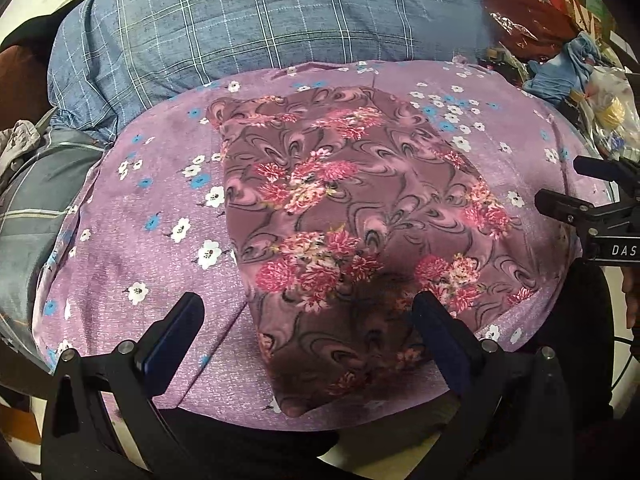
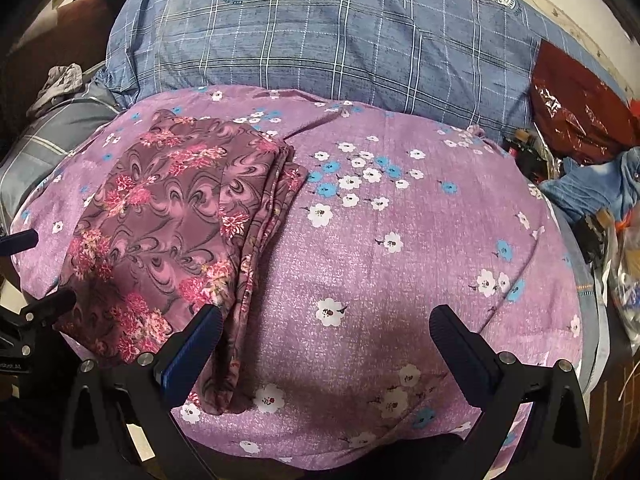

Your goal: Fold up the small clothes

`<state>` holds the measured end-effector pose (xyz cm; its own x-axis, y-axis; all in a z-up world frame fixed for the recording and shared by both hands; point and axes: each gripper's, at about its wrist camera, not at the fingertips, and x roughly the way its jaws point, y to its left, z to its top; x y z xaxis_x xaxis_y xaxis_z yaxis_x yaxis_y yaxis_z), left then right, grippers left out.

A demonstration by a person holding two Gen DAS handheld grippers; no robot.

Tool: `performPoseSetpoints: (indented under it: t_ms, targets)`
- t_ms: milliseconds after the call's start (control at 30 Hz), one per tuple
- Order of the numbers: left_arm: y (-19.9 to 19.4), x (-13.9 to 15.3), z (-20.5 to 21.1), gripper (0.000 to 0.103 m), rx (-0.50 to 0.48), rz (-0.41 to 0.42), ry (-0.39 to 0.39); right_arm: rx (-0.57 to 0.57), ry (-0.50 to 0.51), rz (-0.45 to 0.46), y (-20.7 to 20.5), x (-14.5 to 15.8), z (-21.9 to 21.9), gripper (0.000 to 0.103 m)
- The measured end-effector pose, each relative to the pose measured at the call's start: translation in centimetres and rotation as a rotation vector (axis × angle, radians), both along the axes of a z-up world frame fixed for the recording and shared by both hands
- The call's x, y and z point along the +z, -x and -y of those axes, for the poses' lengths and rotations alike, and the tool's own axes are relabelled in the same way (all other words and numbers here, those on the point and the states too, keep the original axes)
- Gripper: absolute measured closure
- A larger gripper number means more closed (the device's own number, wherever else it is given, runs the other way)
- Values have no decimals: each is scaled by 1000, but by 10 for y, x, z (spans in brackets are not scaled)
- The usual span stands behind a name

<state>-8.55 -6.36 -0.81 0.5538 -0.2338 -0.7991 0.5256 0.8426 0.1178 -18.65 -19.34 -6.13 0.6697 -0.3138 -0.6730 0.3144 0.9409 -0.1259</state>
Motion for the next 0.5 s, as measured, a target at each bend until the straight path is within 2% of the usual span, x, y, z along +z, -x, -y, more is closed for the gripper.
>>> performPoseSetpoints:
  t_ms: [500]
  targets:
    - [1,-3,7,0,-22,-24,6,-13,-28,-8,-1,-5,5,0]
